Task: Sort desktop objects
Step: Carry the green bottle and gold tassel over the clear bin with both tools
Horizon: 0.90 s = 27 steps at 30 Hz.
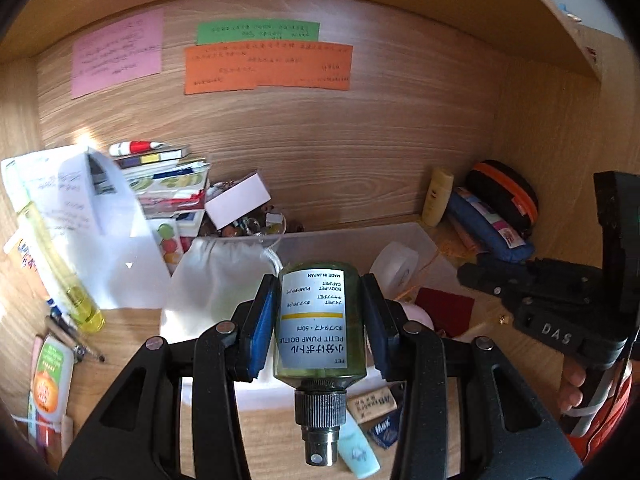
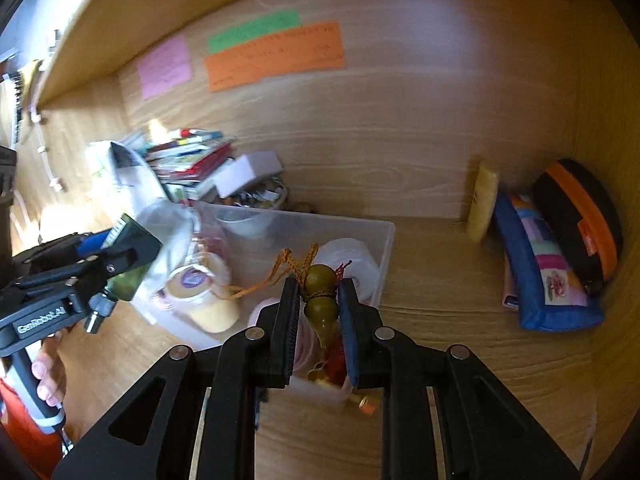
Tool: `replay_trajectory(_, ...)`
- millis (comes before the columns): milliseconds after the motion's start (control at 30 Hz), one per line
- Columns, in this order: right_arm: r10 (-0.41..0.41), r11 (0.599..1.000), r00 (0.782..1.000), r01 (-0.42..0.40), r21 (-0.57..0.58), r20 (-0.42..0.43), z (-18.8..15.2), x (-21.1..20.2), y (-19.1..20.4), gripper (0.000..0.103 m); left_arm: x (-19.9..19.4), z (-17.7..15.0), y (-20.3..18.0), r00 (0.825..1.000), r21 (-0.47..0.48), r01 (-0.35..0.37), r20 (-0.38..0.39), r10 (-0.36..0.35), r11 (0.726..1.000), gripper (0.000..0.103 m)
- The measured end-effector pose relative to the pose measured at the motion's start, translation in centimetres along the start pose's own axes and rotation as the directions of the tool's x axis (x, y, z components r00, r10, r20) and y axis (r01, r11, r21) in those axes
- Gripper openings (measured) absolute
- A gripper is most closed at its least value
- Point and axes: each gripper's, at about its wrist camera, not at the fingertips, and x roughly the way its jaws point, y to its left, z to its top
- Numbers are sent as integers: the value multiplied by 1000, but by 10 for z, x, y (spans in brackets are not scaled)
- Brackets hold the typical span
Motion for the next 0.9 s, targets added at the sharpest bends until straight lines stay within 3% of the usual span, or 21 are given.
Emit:
replay_trajectory(167,17,1000,1000,-17,12,-2,8,6,-2,18,18,14,-4,1000,-4,11,-16,-11,1000,41)
replay_trajectory(333,37,999,999,-36,27,-40,-2,16,-5,18,41,8,-13,998,-4,34,-51,-34,999,41)
replay_trajectory(467,36,998,996,-32,48,-86,-8,29,-7,18,56,0,-21,997,24,21,-80,-19,999,41)
replay_trajectory(900,5,1000,996,-4,5,-85,-13,31,-2,18,64,-10,-27,996,92,-48,-75,55,995,41)
